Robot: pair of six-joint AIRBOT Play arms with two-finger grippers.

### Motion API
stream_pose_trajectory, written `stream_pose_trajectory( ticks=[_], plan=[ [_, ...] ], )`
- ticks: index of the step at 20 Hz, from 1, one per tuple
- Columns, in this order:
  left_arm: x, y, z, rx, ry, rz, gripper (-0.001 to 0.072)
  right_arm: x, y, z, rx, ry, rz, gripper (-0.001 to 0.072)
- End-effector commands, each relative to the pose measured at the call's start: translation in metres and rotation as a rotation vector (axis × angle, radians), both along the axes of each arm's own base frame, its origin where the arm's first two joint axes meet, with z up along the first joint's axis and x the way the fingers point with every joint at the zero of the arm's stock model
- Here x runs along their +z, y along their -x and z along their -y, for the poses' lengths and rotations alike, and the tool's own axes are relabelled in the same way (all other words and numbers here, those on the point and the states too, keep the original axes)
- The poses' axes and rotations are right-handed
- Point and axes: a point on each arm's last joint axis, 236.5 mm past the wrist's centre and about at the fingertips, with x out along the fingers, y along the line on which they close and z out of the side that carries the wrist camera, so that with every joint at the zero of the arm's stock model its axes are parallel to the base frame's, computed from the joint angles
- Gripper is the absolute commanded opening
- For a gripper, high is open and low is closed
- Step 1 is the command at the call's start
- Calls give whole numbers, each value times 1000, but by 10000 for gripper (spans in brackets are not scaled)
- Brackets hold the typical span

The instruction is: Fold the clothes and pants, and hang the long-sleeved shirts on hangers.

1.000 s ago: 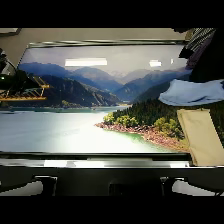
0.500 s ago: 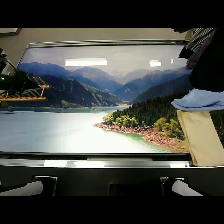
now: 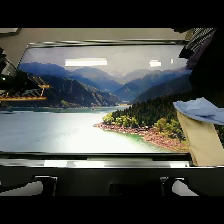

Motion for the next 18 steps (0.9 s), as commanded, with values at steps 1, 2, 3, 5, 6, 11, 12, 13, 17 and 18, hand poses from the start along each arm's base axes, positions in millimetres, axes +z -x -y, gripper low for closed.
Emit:
stream_pose_trajectory(
  ticks=[1, 2, 3, 5, 6, 11, 12, 13, 17, 18],
  plan=[
    [0, 0, 0, 0, -2, 0, 22, -15, 34, -1, 8, 79, -208, 34],
    [0, 0, 0, 0, -2, 0, 21, -20, 40, -1, 10, 83, -240, 34],
    [0, 0, 0, 0, -2, 1, 22, -25, 46, -3, 8, 75, -266, 34],
    [0, 0, 0, 0, -2, 1, 22, -32, 68, 1, -12, 99, -343, 34],
    [0, 0, 0, 0, -2, 1, 22, -36, 77, 4, -19, 116, -375, 34],
    [0, 0, 0, 1, -1, 1, 22, -73, 103, 6, 17, 134, -486, 34],
    [0, 0, 0, 3, 0, -1, 22, -82, 109, 3, 23, 119, -512, 34],
    [0, 0, 0, 3, 0, -1, 21, -89, 114, 0, 27, 108, -532, 34],
    [0, 0, 0, 2, 0, -1, 22, -105, 130, -5, 49, 90, -600, 35],
    [0, 0, 0, 2, -1, -1, 22, -106, 132, -4, 50, 97, -610, 35]
  ],
)
